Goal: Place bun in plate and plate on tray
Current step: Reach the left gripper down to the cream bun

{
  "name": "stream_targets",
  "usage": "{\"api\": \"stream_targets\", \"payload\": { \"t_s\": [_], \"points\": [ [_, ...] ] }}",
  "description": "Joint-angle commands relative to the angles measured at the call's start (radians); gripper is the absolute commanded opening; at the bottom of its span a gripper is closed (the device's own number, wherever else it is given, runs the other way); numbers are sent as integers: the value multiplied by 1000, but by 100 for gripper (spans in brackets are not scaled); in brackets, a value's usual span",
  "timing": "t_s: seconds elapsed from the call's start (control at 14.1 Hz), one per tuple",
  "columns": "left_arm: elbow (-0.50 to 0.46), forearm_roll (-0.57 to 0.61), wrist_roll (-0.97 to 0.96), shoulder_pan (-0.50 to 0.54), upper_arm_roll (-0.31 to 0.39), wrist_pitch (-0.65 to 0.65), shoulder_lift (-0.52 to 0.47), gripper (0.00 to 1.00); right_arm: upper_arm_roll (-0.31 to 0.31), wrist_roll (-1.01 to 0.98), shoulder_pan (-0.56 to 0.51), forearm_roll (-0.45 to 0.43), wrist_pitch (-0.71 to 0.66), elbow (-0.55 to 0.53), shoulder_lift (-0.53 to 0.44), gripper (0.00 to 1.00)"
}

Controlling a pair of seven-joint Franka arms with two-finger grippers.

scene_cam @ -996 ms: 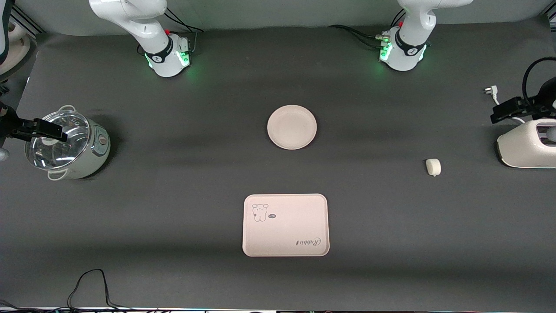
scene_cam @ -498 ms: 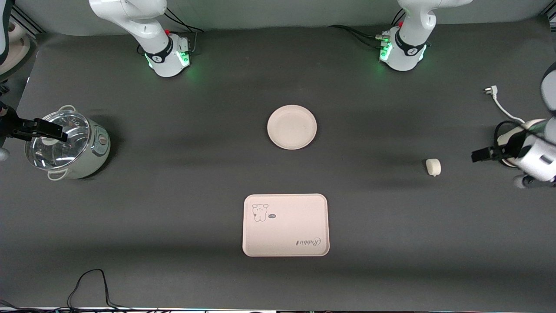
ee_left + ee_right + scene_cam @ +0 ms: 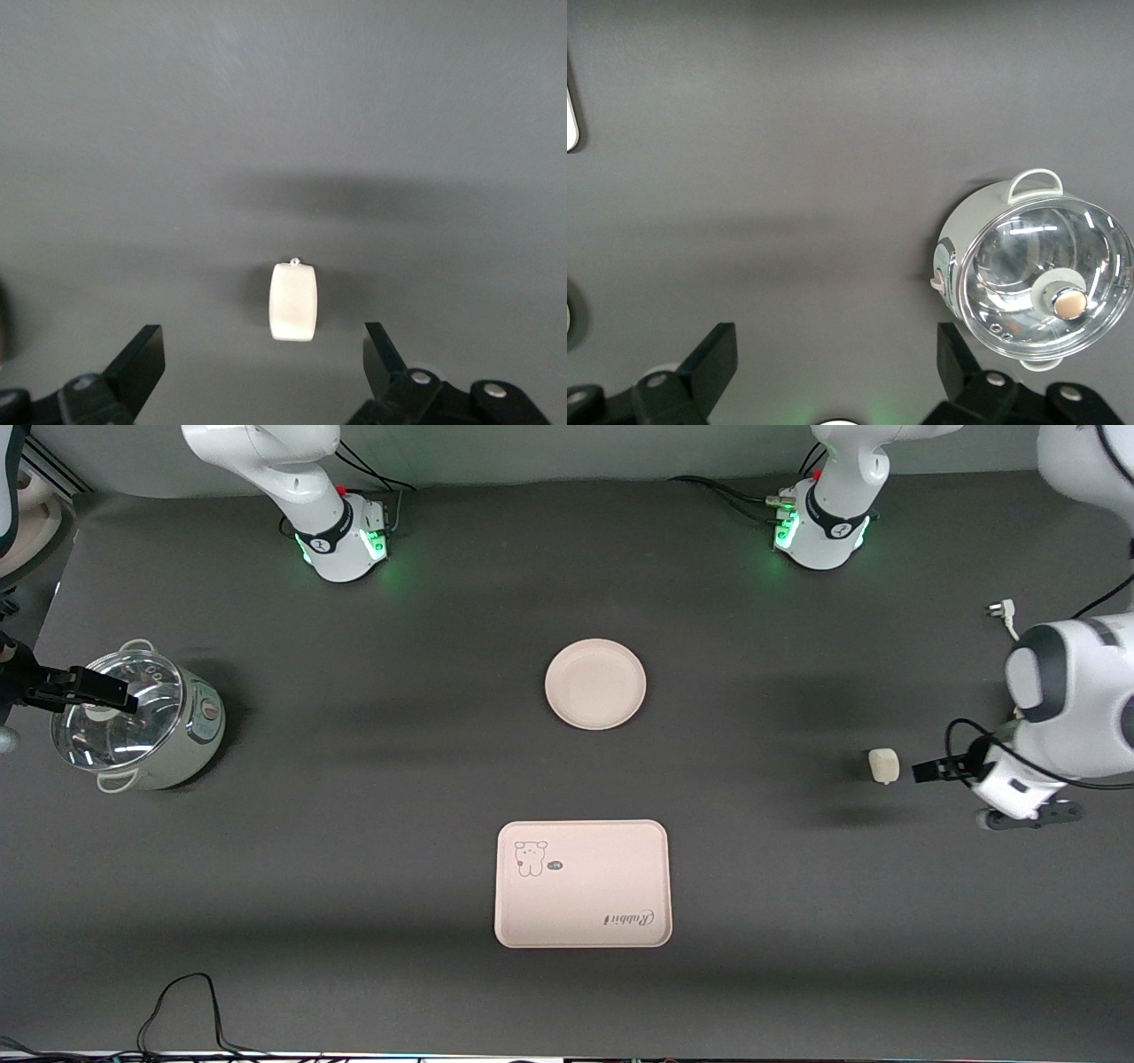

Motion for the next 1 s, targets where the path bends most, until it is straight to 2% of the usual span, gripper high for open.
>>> {"api": "stream_targets", "payload": {
  "t_s": [0.0, 0.14, 0.5, 0.93],
  "points": [
    [-203, 0, 6, -8, 3, 200, -42, 100, 8, 23, -2, -20, 14, -26, -25, 100],
    [-263, 0, 6, -8, 3, 296, -27, 100, 8, 23, -2, -20, 14, -26, -27, 100],
    [-268, -3, 6, -9, 1, 305, 11, 99, 8, 23, -4, -20, 14, -26, -25, 100],
    [-268, -6, 6, -14, 0, 333, 27, 65, 8, 23, -2, -19, 14, -26, -25, 100]
  ]
}}
